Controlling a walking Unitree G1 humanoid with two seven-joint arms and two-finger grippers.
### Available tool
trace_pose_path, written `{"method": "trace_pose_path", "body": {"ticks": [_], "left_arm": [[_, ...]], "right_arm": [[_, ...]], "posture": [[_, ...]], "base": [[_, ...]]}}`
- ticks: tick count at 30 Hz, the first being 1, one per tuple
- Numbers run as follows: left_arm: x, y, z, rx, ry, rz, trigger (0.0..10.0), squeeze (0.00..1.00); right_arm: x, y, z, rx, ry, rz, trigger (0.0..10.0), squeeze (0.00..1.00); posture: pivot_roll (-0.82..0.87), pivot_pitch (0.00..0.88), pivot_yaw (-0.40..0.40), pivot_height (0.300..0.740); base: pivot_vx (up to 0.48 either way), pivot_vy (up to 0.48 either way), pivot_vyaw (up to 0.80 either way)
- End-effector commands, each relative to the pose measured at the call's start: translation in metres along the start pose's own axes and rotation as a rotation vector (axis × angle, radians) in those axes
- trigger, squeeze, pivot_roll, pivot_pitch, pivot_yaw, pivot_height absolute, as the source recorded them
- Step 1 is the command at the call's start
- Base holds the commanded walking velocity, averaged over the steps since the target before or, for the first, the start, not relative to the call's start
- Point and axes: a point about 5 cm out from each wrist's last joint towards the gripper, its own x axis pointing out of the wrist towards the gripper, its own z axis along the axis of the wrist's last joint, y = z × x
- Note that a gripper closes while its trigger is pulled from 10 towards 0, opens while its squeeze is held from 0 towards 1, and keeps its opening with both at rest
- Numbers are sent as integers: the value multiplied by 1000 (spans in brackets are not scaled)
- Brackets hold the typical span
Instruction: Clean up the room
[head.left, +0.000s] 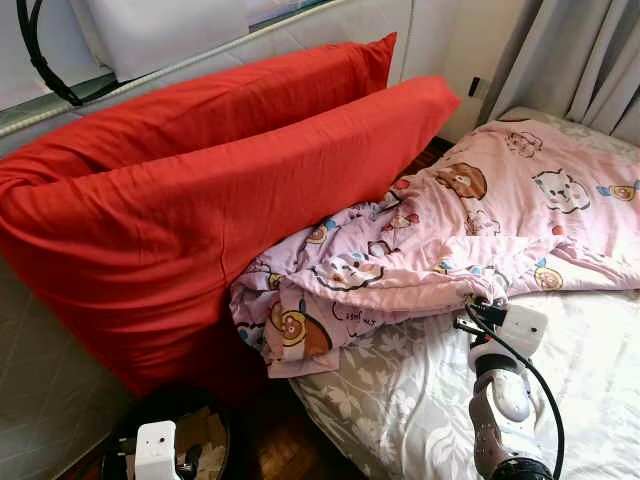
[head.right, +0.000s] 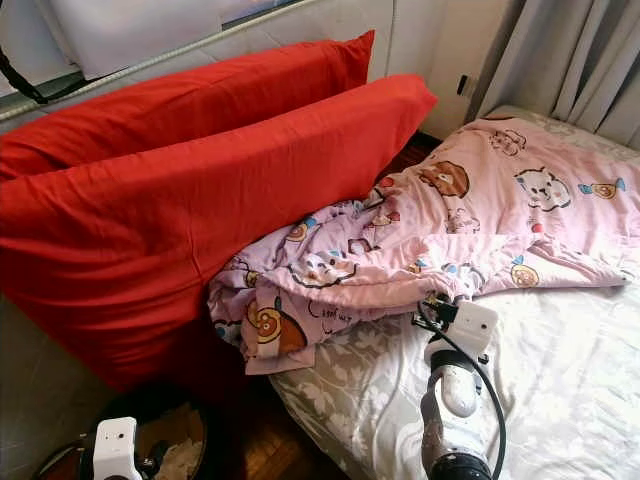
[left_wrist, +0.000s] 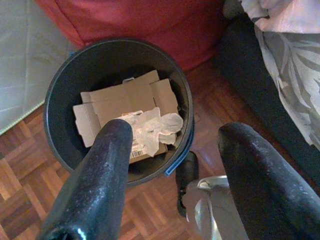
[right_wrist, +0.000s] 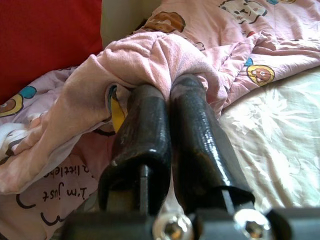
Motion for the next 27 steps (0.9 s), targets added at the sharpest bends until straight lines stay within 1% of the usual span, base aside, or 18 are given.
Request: {"method": "trace_pose_path", "body": {"ticks": [1,7,24,27], "left_arm": [[-4,3,-11,-6,39,7,10000,0],[-6,6,-14,-17,47,20,10000,0],[-8,10,-19,-13,70,23,10000,0],[-8,10,-19,-15,71,23,10000,0]], "right_arm": [[0,1,2,-9,-6,-1,10000,0],[0,0,2,-10,-8,-10,10000,0],[2,-5,6,-22,-24,-48,10000,0],[2,-5,6,-23,-26,-51,10000,0]], "posture": [[66,170,0,740],[66,172,2,740],[70,173,6,740],[70,175,6,740]], "base": [[0,0,0],[0,0,0],[0,0,0],[-242,0,0]]}}
